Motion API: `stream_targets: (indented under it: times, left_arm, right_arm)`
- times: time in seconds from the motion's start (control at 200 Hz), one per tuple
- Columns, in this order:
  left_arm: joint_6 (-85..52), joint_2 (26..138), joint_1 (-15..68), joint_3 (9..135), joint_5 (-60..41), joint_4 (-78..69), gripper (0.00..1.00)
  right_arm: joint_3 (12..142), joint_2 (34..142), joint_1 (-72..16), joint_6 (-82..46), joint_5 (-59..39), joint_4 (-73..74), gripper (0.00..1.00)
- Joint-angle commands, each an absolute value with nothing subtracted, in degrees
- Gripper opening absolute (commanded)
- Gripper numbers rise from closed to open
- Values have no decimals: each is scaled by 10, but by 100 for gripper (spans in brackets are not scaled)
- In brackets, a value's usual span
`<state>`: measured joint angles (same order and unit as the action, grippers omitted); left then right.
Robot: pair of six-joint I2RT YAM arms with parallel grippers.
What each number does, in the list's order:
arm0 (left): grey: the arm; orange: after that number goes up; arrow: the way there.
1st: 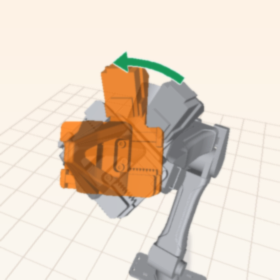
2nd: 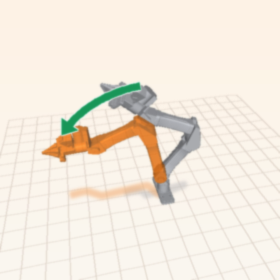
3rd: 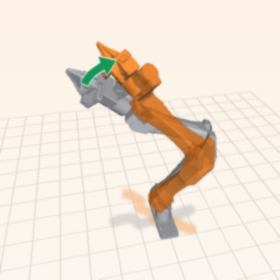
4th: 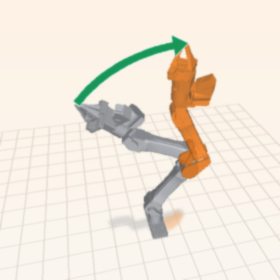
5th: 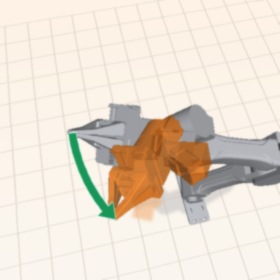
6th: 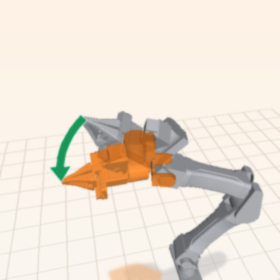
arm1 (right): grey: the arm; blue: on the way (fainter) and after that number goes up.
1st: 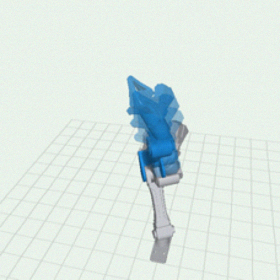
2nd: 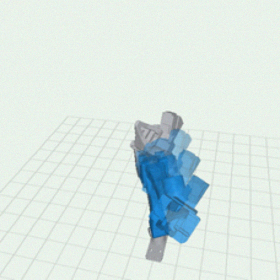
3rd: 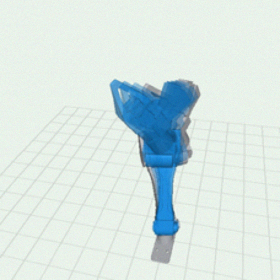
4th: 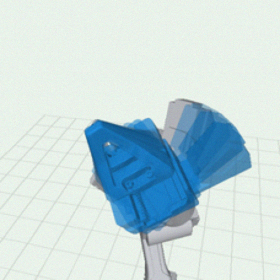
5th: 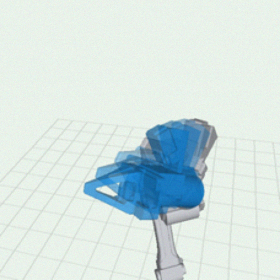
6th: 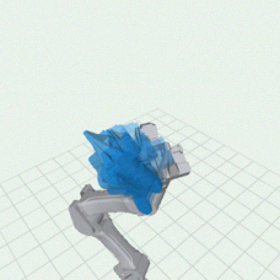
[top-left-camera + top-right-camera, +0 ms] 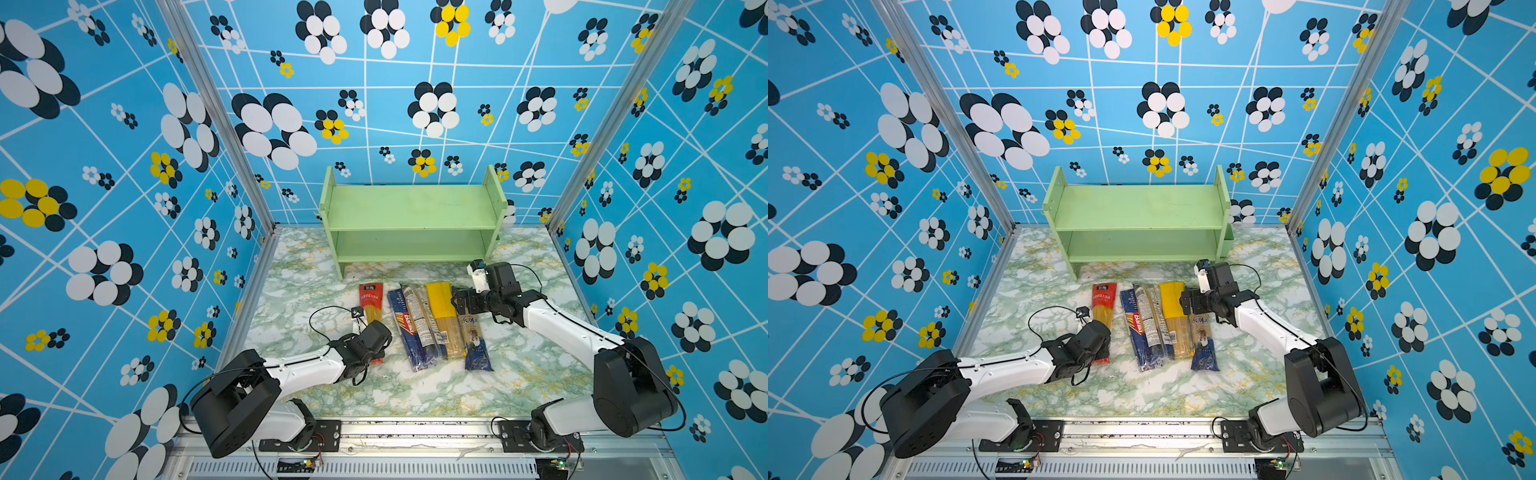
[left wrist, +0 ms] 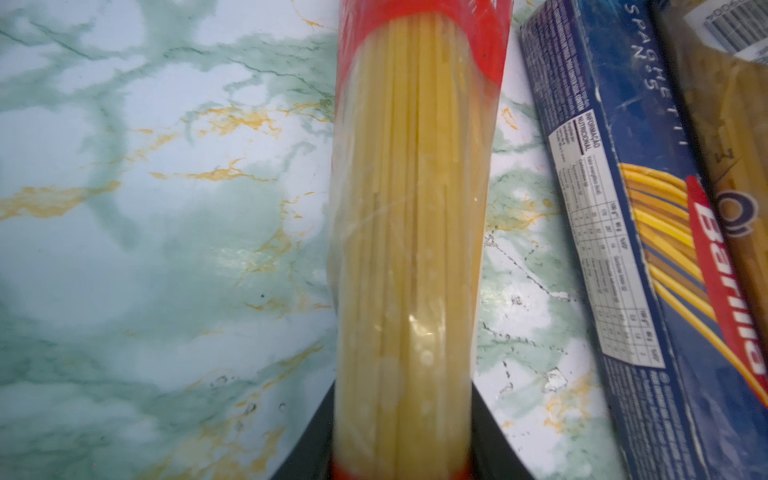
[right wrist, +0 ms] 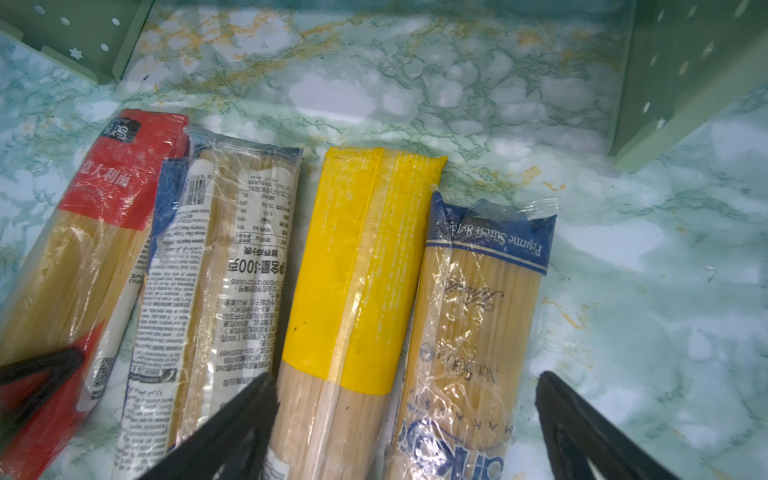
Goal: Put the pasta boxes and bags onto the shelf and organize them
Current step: 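Close the left gripper on the red spaghetti bag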
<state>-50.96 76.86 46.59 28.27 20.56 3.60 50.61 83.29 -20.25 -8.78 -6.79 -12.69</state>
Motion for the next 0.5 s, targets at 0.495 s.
stream_targets:
  times: [0.495]
  left_arm:
    - [-435, 608, 408, 320, 139, 180, 0]
  right_arm:
    - [535, 855, -208, -79, -75, -127, 99]
